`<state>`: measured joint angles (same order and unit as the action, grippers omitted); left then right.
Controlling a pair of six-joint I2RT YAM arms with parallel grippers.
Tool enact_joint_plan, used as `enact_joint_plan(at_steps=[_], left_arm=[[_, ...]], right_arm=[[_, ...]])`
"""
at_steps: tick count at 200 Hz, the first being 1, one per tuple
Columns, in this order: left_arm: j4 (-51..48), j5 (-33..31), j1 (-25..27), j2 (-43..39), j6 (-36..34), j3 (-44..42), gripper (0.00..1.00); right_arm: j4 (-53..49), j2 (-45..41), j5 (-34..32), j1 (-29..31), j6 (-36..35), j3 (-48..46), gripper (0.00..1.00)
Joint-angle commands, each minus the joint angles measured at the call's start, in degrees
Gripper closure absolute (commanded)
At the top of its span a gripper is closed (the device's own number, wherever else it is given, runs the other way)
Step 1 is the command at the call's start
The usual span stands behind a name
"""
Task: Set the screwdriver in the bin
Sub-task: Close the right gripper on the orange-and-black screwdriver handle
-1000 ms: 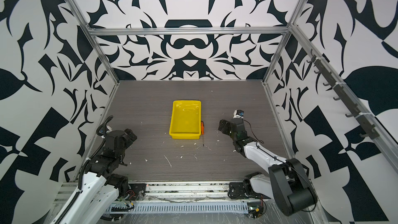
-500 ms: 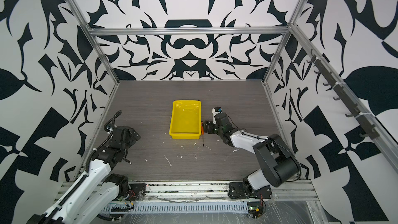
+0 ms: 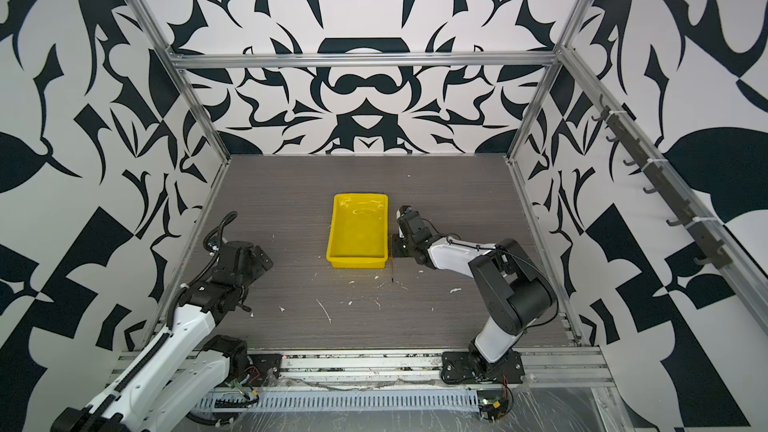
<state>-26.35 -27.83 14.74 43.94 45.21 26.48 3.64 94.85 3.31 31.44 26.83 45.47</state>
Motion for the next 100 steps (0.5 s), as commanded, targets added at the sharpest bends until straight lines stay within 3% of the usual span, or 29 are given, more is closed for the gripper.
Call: enact_joint_plan(at_steps=[1, 23, 100], left_arm=[[0.0, -1.0, -0.1, -1.8, 0.9, 0.2, 0.0], [1.0, -0.2, -0.1, -1.5, 0.2, 0.1, 0.0], [0.4, 0.7, -0.1, 4.5, -0.4, 2.7, 0.0]], right_arm=[[-2.5, 1.7, -2.1, 0.8, -0.8, 3.2, 0.46], [-5.7, 3.6, -4.5, 1.2, -0.8, 5.7, 0.46], [-10.1, 2.8, -13.8, 1.3, -0.2, 6.4, 0.72]])
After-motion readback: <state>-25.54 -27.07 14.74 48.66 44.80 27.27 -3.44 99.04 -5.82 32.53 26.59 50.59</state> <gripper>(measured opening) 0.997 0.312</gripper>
